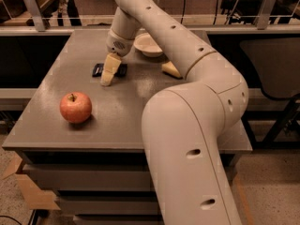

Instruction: Move rxbar blueberry near apple

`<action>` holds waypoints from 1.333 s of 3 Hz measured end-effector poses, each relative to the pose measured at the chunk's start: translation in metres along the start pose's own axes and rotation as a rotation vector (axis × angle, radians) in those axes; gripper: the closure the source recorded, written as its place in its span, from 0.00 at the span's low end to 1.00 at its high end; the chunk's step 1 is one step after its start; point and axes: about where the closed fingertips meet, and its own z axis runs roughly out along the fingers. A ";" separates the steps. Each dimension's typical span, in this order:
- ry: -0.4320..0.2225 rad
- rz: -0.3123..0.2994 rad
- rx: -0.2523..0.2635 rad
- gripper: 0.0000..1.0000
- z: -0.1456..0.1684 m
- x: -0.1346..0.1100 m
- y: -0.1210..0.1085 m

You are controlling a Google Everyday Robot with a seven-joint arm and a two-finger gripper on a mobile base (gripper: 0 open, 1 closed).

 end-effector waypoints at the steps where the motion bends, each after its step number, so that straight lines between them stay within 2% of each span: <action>1: 0.000 0.000 0.000 0.65 -0.008 -0.004 0.000; 2: 0.000 0.000 0.000 0.87 -0.016 -0.007 0.001; 3: -0.004 -0.011 0.014 1.00 -0.026 -0.008 0.000; 4: -0.018 -0.115 0.061 1.00 -0.068 -0.019 0.029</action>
Offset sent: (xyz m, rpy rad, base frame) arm -0.0323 -0.0144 0.0672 0.0385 -0.0992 0.0822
